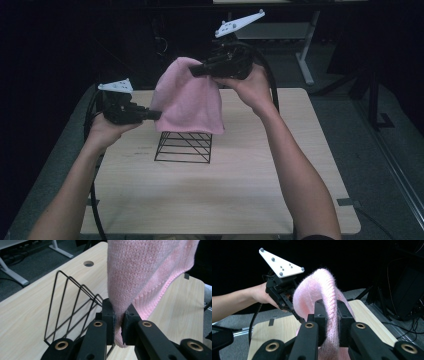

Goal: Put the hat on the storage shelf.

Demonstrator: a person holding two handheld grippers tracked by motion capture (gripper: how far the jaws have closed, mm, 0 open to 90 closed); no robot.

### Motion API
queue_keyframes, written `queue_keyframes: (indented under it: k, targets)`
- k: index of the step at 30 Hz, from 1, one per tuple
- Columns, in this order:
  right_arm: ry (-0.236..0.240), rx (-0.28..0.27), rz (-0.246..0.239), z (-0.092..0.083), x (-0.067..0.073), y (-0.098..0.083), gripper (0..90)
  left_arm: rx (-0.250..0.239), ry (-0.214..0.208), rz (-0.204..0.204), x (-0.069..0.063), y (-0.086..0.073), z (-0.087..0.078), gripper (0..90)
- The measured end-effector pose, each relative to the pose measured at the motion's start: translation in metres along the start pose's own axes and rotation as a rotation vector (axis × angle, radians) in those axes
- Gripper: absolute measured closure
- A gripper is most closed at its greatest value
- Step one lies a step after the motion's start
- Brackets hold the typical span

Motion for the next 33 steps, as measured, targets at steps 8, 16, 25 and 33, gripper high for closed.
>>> queue_keyframes:
  k: [8, 16, 25, 33]
  targets:
    - [-0.001, -0.007, 0.010, 0.005, -0.010, 0.006, 81.5, 0.030, 0.029, 0.004, 0.011, 0.002, 0.002, 83.1]
    - [0.022, 0.016, 0.042, 0.017, -0.018, -0.001, 81.1, 0.066, 0.056, 0.000, 0.017, -0.010, 0.001, 83.0]
    - [0.031, 0.035, 0.044, 0.030, -0.019, -0.006, 81.0, 0.095, 0.053, -0.009, 0.019, -0.021, 0.005, 82.8]
    - [0.058, 0.057, 0.066, 0.037, -0.020, -0.014, 80.9, 0.101, 0.040, -0.019, 0.015, -0.032, 0.011, 82.7]
Point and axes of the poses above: each handheld gripper's, and its own axes: z roughly forward along the jaws, y roughly out of its top, x roughly to its left, the point moved 5 cm from there along z, roughly forward along the jaws, and after that the axes turned 15 degrees about z, right-handed, at the moved point
